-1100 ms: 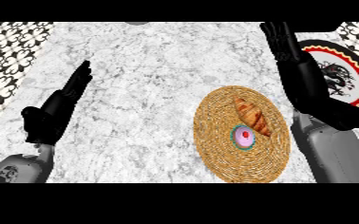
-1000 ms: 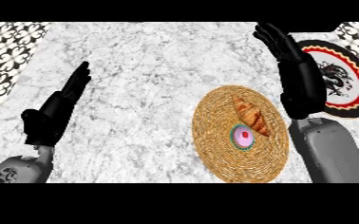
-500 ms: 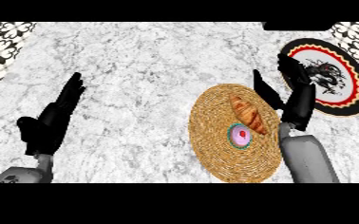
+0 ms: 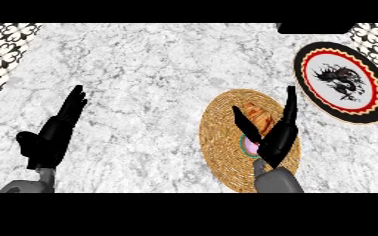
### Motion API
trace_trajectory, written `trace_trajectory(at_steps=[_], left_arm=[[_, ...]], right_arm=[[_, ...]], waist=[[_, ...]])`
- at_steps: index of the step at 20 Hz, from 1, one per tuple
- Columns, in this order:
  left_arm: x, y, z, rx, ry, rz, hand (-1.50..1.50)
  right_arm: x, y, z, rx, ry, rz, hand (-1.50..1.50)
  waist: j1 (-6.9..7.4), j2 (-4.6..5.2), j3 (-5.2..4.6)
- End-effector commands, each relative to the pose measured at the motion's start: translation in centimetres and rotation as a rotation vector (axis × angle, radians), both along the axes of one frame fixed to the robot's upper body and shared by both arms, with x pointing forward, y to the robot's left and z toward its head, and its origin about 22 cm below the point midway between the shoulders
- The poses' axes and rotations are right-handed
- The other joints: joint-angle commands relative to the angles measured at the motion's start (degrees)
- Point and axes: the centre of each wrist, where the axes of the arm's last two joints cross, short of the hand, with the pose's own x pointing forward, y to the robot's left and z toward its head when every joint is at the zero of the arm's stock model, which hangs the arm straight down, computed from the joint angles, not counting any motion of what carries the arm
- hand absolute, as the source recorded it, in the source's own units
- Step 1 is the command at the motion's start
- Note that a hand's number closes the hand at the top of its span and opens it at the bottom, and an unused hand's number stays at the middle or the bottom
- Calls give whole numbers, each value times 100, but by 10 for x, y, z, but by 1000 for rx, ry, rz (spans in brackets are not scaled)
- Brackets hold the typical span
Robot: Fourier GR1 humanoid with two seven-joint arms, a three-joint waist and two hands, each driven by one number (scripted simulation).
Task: Pick the cupcake from the placemat and place it in the plate
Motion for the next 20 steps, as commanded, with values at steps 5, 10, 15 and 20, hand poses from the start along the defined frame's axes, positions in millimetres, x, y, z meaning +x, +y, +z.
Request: trace_trajectory(at_steps=[5,10,15,20], left_arm=[[3,1,-11,-17,8,18,0],[-1,4,-7,7,-4,21,0],[-6,0,-19,-5,-4,16,0],[-8,8,-14,-2,5,21,0]], right_arm=[[-41,2,-44,-18,211,-93,-150],[-68,-6,-65,-3,541,-58,-150],[-59,5,-44,44,680,-60,-150],[-39,12,0,39,786,-120,-150]], waist=[[-172,0,-28],[-142,-14,-33],[-108,-20,-34],[-79,-47,-10]])
